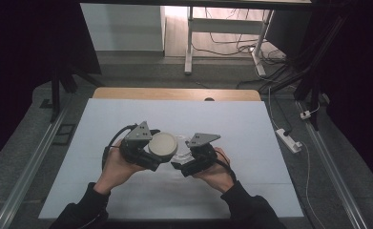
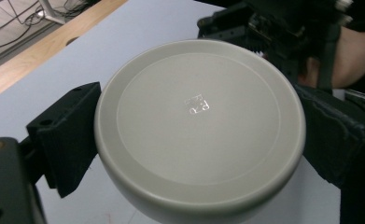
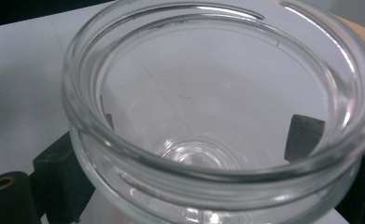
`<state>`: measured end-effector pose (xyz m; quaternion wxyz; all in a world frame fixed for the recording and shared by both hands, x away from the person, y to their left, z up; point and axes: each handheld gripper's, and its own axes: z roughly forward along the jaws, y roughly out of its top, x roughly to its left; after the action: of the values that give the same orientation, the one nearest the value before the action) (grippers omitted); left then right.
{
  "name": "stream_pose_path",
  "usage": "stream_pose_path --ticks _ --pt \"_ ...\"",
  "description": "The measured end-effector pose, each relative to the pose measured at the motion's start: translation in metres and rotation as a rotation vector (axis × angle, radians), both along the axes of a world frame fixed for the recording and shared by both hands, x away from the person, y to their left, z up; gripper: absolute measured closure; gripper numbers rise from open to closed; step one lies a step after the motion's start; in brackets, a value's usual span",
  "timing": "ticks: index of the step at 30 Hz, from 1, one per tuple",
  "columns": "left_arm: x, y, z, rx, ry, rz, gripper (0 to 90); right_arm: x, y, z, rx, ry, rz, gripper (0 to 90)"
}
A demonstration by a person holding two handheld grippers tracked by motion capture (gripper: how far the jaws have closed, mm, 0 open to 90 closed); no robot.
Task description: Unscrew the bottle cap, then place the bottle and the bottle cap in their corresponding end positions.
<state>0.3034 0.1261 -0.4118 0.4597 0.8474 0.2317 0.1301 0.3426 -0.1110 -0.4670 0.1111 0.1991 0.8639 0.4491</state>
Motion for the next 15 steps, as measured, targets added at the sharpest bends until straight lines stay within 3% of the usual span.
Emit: stream_pose_path --ticks 15 --pt "-0.014 -0.003 -0.013 -0.013 -0.002 -0.069 8.1 0.011 -0.013 0.006 0.008 -0.019 -0.052 7.0"
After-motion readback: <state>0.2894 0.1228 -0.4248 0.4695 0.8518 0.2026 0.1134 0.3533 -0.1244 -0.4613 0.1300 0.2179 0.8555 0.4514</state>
